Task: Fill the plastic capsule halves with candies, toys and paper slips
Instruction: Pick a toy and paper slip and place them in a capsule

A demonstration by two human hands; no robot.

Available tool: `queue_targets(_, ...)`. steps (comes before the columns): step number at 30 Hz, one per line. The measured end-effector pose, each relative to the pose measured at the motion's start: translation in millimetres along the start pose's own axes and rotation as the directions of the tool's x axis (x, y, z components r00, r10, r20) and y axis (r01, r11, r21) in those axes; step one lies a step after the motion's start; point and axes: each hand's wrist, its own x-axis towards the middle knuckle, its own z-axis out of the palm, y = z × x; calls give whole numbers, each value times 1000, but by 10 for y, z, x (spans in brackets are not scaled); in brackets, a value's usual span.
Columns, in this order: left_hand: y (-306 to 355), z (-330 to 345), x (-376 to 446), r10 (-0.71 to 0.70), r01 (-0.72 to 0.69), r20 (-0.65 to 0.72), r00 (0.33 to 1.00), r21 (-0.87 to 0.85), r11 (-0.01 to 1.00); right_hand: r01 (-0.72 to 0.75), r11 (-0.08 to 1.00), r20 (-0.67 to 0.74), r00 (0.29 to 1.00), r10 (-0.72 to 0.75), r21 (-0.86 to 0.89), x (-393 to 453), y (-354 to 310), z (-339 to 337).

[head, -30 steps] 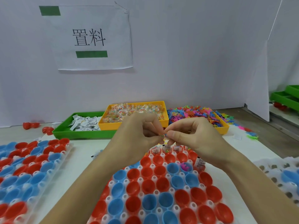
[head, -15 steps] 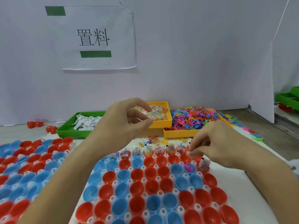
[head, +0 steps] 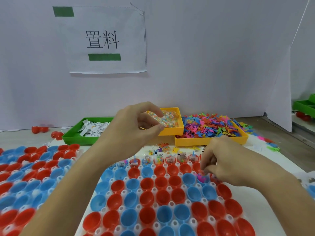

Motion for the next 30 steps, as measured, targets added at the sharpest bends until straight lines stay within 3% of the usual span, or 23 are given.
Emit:
queue_targets(10,60,-26,-21,-12,12,2,1000,-1,1000,1,1000,-45,999,-2,-22,11,33,5)
queue_targets(30,80,-48,-28,-10,9,3,1000,24,1000,-22,999,60,998,23,-23,-12,-18,25)
